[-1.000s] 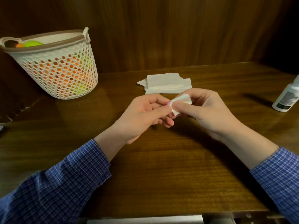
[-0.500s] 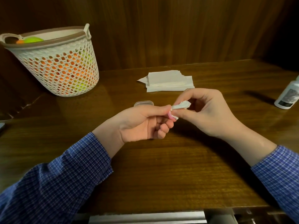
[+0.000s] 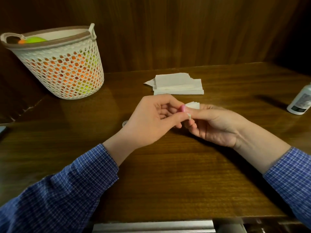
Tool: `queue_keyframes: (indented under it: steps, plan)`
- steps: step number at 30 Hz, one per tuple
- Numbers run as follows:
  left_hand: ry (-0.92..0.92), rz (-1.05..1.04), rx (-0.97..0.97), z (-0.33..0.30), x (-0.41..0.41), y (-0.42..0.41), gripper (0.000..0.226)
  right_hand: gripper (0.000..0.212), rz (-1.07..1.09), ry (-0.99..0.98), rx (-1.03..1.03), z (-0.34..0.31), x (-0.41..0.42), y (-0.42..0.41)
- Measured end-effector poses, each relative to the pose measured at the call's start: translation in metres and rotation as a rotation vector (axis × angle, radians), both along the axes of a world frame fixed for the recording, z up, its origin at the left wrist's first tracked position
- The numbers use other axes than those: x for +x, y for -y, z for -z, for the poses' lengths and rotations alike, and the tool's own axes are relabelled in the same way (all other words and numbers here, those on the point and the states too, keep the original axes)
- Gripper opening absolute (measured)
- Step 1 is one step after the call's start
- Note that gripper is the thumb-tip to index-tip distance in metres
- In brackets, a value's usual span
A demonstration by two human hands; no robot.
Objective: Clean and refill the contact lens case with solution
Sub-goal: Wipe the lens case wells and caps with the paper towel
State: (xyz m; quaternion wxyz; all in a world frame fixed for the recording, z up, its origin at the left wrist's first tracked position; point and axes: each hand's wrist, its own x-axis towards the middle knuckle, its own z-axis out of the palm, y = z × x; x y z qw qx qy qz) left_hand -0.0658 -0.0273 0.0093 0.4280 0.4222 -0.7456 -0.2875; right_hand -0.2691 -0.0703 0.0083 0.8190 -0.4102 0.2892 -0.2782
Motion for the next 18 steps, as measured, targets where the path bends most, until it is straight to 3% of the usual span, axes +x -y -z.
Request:
queue_keyframes:
  steps: [4, 6, 10, 14, 18]
  plan:
    - [-0.27, 0.177, 0.425, -0.008, 0.005, 0.003, 0.022, 0.027, 0.289, -0.253, -0.86, -0.002, -0.002, -0.003]
    - [-0.3, 0.251, 0.524, -0.009, 0.009, 0.005, 0.018, 0.024, 0.321, -0.303, -1.071, -0.002, -0.003, -0.003]
    - [-0.234, 0.257, 0.475, -0.009, 0.014, 0.007, 0.015, 0.022, 0.223, -0.22, -0.848, -0.004, -0.004, -0.001]
    - [-0.099, 0.108, 0.344, -0.008, 0.028, 0.0, 0.018, 0.024, 0.325, -0.132, -0.613, -0.005, -0.01, 0.006]
    - [-0.007, -0.068, 0.231, 0.005, 0.052, -0.034, 0.024, 0.024, 0.348, -0.171, -0.531, -0.003, -0.011, 0.009]
